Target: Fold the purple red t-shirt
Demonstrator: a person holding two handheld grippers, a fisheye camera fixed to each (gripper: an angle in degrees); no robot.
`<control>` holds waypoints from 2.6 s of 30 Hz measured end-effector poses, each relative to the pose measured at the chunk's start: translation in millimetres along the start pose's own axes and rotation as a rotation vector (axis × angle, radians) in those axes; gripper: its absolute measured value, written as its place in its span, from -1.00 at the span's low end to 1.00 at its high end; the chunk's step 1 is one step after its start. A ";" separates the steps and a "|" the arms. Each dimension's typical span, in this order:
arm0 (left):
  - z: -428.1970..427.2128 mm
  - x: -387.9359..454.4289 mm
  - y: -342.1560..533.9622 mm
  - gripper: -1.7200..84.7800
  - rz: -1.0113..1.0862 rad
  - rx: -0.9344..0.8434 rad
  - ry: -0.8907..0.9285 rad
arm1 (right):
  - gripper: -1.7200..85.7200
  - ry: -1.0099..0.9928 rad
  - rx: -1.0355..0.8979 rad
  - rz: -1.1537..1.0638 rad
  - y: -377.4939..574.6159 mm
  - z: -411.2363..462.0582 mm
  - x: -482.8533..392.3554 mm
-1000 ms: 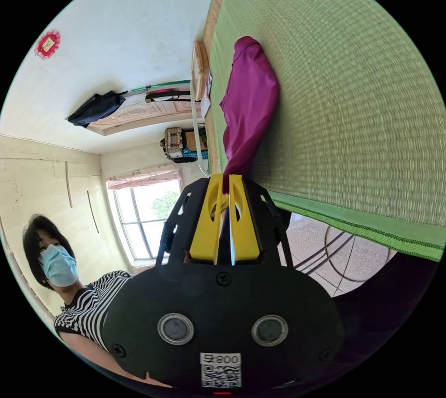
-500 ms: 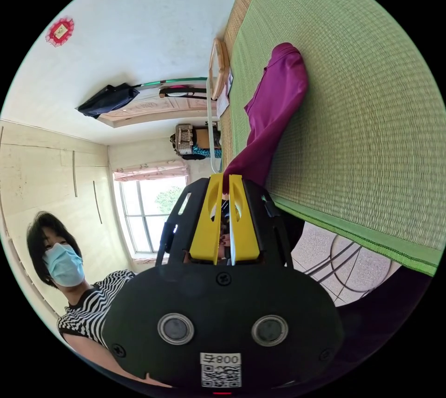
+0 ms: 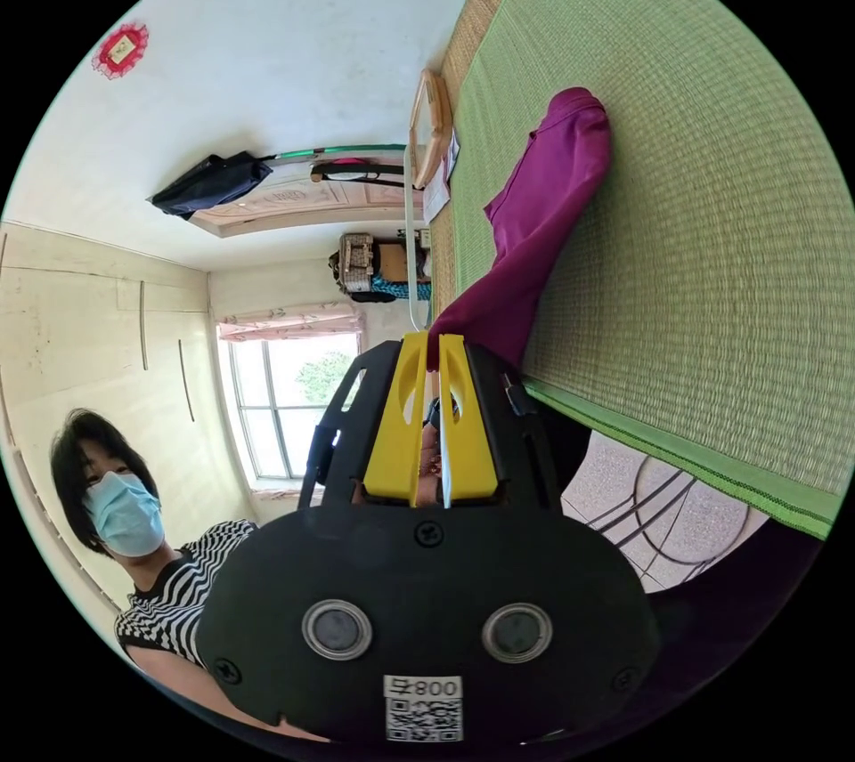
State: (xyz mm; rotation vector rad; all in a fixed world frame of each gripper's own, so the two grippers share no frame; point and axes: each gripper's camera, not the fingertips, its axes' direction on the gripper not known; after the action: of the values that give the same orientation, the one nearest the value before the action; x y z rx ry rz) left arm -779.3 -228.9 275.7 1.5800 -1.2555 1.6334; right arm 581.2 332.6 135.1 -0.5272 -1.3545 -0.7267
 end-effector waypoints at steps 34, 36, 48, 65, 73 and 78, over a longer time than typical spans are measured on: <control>472.6 -7.1 133.9 -0.90 0.766 -0.346 0.014 | -0.92 -0.145 0.427 -0.229 293.2 -193.9 -204.5; 552.8 -12.1 135.3 -0.90 0.793 -0.401 0.002 | -0.92 -0.106 0.488 -0.236 301.6 -226.9 -221.1; 948.4 31.1 165.4 -0.90 1.087 -0.485 0.042 | -0.92 0.005 0.707 -0.382 272.9 -439.0 -349.8; 1378.2 -231.6 231.0 -0.90 1.166 -0.910 -0.177 | -0.92 0.197 0.903 0.012 462.8 -637.1 -327.7; 1462.9 -295.1 195.9 -0.90 1.213 -0.932 -0.208 | -0.93 0.243 0.873 0.006 518.2 -676.8 -371.2; 1521.8 -353.4 159.1 -0.90 1.168 -0.987 -0.221 | -0.93 0.304 0.873 0.039 562.3 -711.1 -400.4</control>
State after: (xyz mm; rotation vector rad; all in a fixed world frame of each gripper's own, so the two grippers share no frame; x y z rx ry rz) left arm -159.6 -1557.5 -287.2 0.3406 -2.7972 0.9231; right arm 1452.9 268.8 -332.1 0.2454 -1.2249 -0.1224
